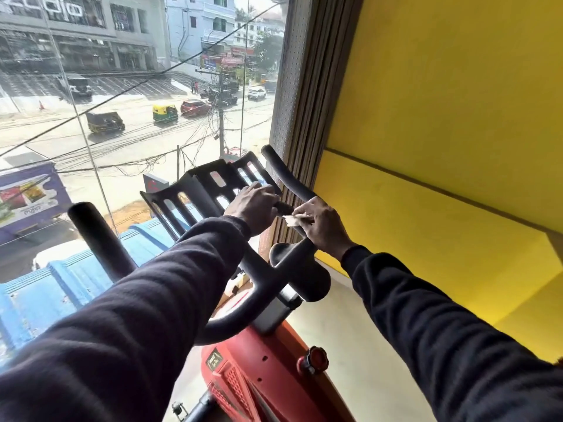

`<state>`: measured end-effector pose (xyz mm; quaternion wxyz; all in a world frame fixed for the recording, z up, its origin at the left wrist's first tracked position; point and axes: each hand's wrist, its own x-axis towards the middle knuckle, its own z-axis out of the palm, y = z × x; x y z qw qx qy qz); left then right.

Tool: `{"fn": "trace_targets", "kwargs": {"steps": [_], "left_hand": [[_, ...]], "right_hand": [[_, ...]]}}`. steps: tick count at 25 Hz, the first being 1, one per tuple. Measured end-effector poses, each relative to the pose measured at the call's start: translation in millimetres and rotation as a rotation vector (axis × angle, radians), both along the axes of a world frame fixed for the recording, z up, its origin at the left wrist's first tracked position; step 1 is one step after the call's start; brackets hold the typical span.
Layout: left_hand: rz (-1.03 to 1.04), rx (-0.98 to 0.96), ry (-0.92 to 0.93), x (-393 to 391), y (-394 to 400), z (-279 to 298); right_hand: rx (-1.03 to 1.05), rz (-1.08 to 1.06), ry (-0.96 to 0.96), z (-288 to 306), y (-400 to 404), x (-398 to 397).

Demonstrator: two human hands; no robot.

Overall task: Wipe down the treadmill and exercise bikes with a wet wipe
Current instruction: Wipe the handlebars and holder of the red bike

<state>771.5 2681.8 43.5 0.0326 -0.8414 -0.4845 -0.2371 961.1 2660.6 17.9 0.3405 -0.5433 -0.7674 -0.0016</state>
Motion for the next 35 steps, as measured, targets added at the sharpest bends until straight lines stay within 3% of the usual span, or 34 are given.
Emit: {"fn": "trace_targets", "kwargs": {"steps": [5, 13, 19, 24, 28, 32, 35], "left_hand": [[-0.102, 0.021, -0.015, -3.4, -4.1, 1.4], [-0.161, -0.013, 0.014, -9.0, -4.1, 1.8], [-0.159, -0.032, 0.103, -5.2, -1.7, -2.8], [-0.158, -0.024, 0.133, -5.5, -3.4, -3.9], [-0.125, -0.024, 0.224, -2.1, -4.0, -2.7], [-0.092, -0.036, 0.257, -0.7, -4.9, -3.6], [-0.090, -0.078, 0.310, -2.3, -1.9, -2.0]], "right_hand": [[-0.036, -0.005, -0.248, 13.8, -14.1, -11.6], [-0.270, -0.149, -0.435, 27.5, -52.0, -30.5], [-0.237, -0.260, -0.292, 14.1, -62.3, -24.3], [-0.127, -0.140, -0.286, 0.6, -76.4, -13.1], [-0.149, -0.172, -0.224, 4.5, -65.7, -16.5], [0.040, -0.024, -0.203, -16.0, -93.0, -19.5], [-0.082, -0.152, -0.191, -5.0, -75.1, -19.4]]}}
